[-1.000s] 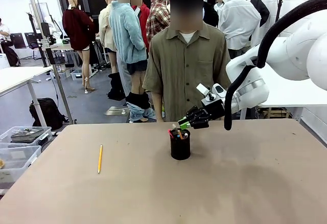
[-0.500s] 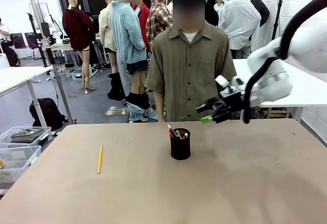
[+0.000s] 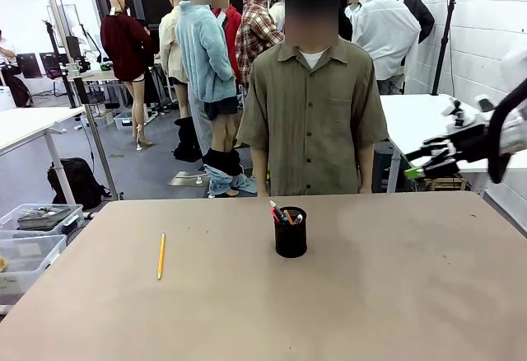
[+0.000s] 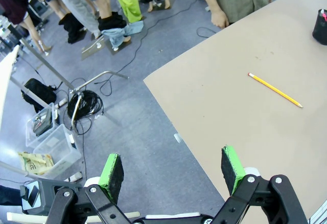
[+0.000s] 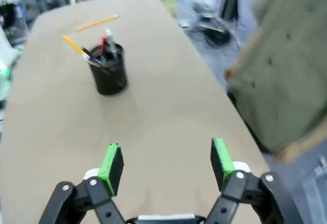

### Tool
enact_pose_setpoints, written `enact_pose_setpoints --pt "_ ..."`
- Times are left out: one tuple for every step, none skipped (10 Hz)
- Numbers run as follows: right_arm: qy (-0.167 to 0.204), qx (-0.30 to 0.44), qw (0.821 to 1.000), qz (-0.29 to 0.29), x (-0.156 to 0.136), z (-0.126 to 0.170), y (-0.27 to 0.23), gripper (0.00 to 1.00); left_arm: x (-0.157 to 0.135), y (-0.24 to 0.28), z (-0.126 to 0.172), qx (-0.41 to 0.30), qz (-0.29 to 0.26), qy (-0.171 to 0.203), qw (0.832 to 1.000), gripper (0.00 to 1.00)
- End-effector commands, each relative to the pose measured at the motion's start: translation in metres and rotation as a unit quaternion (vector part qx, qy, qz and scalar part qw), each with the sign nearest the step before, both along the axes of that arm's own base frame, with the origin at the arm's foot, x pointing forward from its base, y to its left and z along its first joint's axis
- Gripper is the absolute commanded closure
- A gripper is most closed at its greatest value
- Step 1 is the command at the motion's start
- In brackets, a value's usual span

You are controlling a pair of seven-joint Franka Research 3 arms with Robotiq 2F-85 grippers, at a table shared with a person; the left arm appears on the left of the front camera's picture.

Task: Place the pens into the pen holder.
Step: Pick up a writing instrument from the table and place it into the Pen holder.

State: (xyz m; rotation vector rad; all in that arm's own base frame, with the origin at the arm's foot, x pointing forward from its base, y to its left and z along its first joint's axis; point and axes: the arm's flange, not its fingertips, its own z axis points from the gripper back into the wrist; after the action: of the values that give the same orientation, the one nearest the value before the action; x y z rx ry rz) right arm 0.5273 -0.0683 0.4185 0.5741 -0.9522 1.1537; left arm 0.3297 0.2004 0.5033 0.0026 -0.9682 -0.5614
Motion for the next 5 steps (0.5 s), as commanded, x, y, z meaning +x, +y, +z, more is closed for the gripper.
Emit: enact_pose_setpoints --pt "0.068 -0.04 0.994 -0.082 -0.034 0.018 -0.015 0.15 0.002 0.002 -0.001 0.002 0.002 -0.004 1.0 0.0" --pt "0.105 -0.058 0.985 -0.127 -0.044 0.029 -0.033 0.15 0.002 0.002 -0.001 0.002 0.002 -0.004 1.0 0.0" --pt "0.143 -0.077 0.972 -0.171 -0.052 0.037 -0.049 0.15 0.002 0.002 -0.001 0.002 0.002 -0.004 1.0 0.0" --pt "0.184 -0.091 0.955 -0.213 -0.061 0.042 -0.065 0.15 0.002 0.002 -0.001 0.002 0.002 -0.004 1.0 0.0" --pt "0.21 -0.096 0.94 -0.251 -0.07 0.045 -0.081 0.15 0.002 0.002 -0.001 0.002 0.002 -0.004 1.0 0.0"
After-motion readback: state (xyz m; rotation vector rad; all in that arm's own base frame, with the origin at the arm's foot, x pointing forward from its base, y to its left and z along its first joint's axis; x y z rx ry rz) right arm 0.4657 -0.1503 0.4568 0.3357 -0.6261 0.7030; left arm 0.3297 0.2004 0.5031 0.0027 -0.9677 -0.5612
